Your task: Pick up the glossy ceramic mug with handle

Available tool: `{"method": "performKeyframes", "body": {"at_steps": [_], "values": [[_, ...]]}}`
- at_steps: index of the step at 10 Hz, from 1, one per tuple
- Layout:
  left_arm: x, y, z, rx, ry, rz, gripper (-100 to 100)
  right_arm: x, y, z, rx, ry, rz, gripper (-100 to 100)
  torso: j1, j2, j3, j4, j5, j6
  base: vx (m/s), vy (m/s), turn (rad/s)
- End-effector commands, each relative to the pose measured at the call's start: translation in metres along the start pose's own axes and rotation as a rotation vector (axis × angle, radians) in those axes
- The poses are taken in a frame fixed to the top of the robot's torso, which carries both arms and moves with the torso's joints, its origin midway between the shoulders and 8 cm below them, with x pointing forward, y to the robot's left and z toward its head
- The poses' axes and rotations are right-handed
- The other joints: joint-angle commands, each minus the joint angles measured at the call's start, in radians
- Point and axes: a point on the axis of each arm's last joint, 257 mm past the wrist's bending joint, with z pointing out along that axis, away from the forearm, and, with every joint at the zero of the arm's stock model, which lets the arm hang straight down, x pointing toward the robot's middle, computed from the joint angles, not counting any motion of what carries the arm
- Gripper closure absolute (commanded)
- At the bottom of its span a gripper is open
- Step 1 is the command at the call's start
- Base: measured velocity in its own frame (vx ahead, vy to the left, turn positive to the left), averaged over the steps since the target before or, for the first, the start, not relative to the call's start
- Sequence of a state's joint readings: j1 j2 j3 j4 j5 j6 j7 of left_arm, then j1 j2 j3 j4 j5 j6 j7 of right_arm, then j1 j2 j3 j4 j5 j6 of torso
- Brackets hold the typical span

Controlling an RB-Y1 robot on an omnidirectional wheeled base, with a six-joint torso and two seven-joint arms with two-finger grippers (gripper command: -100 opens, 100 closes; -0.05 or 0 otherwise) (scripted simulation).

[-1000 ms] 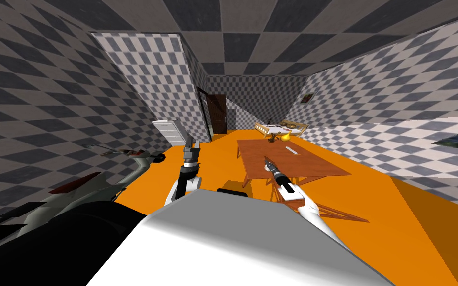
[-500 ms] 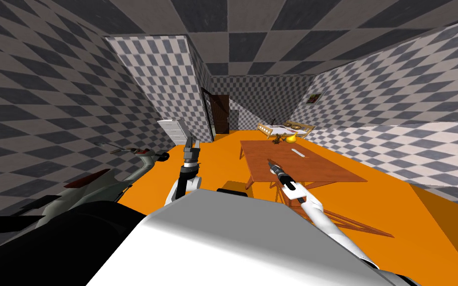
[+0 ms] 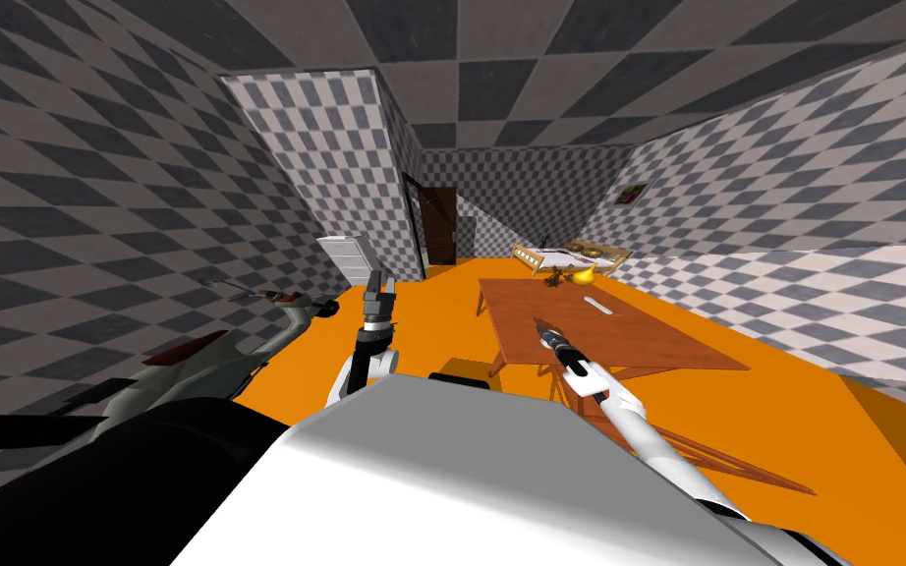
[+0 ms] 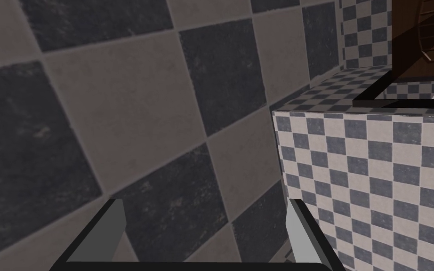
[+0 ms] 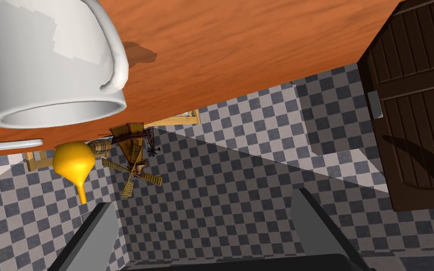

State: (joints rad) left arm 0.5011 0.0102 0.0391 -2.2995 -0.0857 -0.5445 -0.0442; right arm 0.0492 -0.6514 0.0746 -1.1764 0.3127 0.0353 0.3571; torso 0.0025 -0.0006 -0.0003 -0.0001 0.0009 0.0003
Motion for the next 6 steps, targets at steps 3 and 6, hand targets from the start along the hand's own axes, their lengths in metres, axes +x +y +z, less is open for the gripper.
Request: {"method": "performKeyframes", "body": {"at_steps": [3,6], "values": [[0.000,0.000,0.000,0.000,0.000,0.000,0,0.006,-0.036,0.006,0.074,0.037,-0.090,-100,0.000,-0.001,0.000,0.000,0.000,0.000,0.024,0.045,0.041],[0.000,0.000,0.000,0.000,0.000,0.000,0,0.011,-0.073,0.007,0.150,0.079,-0.195,-100,-0.001,0.000,0.000,0.000,0.000,0.000,0.030,0.034,0.053]]}}
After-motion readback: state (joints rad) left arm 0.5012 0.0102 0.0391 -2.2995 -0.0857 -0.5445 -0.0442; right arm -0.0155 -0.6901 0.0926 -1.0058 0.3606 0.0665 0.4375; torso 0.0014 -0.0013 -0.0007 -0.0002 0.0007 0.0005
